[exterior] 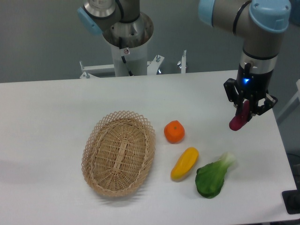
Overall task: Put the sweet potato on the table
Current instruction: 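Carry the held purple sweet potato down toward the table beside the orange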
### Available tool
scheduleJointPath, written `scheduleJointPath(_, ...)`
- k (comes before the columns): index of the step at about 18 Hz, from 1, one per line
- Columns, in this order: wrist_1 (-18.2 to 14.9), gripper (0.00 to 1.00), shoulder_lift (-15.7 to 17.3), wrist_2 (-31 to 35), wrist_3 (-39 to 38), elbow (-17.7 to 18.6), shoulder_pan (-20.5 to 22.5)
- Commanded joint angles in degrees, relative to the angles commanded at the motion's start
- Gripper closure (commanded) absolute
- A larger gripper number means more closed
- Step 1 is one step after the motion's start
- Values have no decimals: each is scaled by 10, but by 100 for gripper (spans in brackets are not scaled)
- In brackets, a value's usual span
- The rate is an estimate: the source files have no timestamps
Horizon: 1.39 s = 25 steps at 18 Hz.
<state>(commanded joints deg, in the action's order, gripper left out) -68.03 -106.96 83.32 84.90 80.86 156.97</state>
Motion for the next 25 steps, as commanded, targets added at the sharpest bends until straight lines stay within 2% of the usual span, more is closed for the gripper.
scheduleJointPath(7, 2, 83, -2, 1, 0, 3, 0)
scheduleJointPath(14, 12, 83, -6, 4, 8, 34, -3)
scheduleJointPath(15, 28, 82, -9, 5, 7, 46, -3)
scheduleJointPath(16, 59, 82, -10, 6, 3, 63, -4)
scheduleJointPath(19, 182, 83, -13, 7, 8, 139, -3)
scheduleJointPath(20, 205, 83, -17, 10, 11, 156, -3)
scheduleJointPath(22, 226, 83, -27, 18, 21, 177, -3)
scheduleJointPath(25, 234, 82, -40, 43, 44, 193, -3)
